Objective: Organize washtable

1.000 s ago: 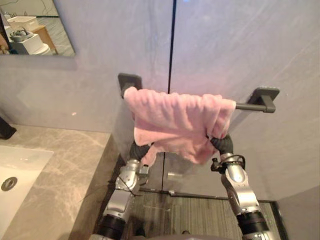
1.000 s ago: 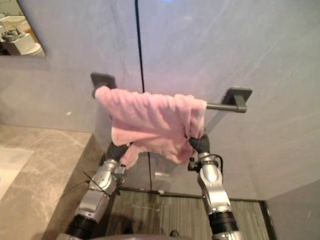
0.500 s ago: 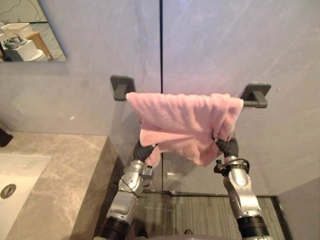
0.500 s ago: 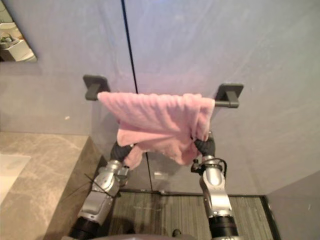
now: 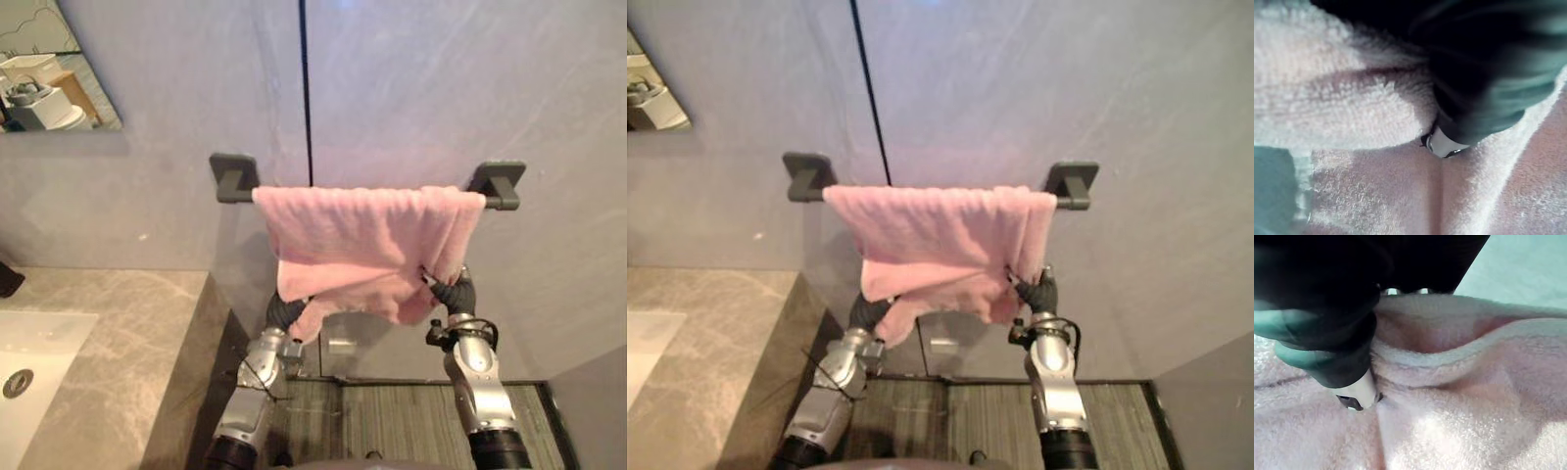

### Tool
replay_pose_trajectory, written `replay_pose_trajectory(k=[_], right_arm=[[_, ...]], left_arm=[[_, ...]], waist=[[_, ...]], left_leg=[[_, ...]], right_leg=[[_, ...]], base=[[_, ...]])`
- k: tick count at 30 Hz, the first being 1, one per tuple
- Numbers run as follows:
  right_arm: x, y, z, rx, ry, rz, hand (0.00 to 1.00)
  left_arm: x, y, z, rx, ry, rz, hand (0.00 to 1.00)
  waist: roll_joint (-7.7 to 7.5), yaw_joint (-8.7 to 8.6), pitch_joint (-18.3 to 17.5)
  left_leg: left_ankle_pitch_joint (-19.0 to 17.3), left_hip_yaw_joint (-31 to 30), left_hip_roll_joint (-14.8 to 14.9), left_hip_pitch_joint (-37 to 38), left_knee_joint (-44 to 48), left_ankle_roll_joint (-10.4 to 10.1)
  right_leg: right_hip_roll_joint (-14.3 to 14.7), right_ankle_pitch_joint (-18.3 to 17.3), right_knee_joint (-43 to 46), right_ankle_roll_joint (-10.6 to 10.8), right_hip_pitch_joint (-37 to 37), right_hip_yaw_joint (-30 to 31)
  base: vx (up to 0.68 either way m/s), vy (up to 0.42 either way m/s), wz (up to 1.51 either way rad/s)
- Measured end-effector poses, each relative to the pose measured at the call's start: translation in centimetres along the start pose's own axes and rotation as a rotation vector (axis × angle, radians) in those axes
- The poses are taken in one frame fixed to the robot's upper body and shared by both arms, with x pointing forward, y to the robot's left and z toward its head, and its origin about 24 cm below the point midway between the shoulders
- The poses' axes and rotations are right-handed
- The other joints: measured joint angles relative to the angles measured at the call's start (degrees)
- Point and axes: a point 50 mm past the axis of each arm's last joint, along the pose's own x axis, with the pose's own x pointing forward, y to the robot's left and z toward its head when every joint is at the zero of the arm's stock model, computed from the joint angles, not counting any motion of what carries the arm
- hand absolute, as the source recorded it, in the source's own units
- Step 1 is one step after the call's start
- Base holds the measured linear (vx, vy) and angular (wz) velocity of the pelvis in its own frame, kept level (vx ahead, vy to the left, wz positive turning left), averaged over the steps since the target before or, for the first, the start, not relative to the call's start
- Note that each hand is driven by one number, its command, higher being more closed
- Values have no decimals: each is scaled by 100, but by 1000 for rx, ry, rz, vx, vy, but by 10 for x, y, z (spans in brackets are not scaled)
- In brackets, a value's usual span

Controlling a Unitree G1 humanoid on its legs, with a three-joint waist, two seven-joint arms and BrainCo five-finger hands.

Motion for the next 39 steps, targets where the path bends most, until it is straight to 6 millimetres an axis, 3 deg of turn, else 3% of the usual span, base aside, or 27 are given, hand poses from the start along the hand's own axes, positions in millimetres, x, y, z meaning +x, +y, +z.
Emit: replay_pose_trajectory(k=[7, 14, 17, 23, 26, 29, 31, 35, 39], right_arm=[[-8, -3, -19, 14, 80, -46, 0], [-44, -18, -52, 28, 239, -147, 0], [-53, -23, -49, 36, 232, -187, 0], [-68, -44, -19, 66, 105, -339, 0], [-74, -65, 4, 43, 7, -450, 0], [-79, -82, 42, 18, -156, -548, 0], [-85, -90, 70, -34, -286, -616, 0], [-88, -88, 103, -57, -459, -653, 0], [-76, -76, 137, -32, -660, -590, 0]], left_arm=[[-8, 7, -15, -1, 63, 45, 0], [-27, 18, -32, -50, 135, 130, 0], [-33, 20, -37, -82, 158, 173, 0], [-47, 39, -29, -150, 117, 285, 0], [-50, 54, -14, -161, 49, 358, 0], [-54, 67, 17, -147, -87, 406, 0], [-58, 74, 49, -126, -229, 445, 0], [-69, 78, 99, -94, -471, 481, 0], [-78, 67, 149, -98, -742, 434, 0]], waist=[[-2, 7, -2], [4, 62, -8], [5, 86, -12], [-30, 157, -77], [-26, 175, -171], [-4, 171, -263], [4, 166, -381], [8, 140, -503], [37, 138, -567]], left_leg=[[4, -17, -1, 26, -20, -1], [4, -4, 4, 84, -25, -1], [1, 20, 7, 184, -28, -1], [-34, 133, 12, 253, -29, -22], [-69, 153, 13, 255, -28, -10], [-110, 173, 17, 247, -22, -18], [-114, 178, 25, 252, -9, -22], [-154, 185, 37, 261, 126, -27], [-175, 159, 8, 258, 163, -23]], right_leg=[[1, -2, 8, 2, 24, -75], [-53, -51, 85, 22, 63, -87], [-79, -142, 203, 40, 109, -103], [-101, -255, 330, 98, 105, -110], [-106, -270, 337, 92, 104, -113], [-107, -316, 327, 64, 106, -114], [-103, -326, 340, 82, 106, -117], [-100, -332, 413, 62, 109, -110], [-100, -334, 415, 64, 124, -103]], base=[[0, 0, 0], [0, 0, 0], [-22, 2, 4], [-24, -3, -1], [0, 0, 0], [0, 0, 0], [38, -8, 0], [61, -9, -1], [0, 0, 0]])
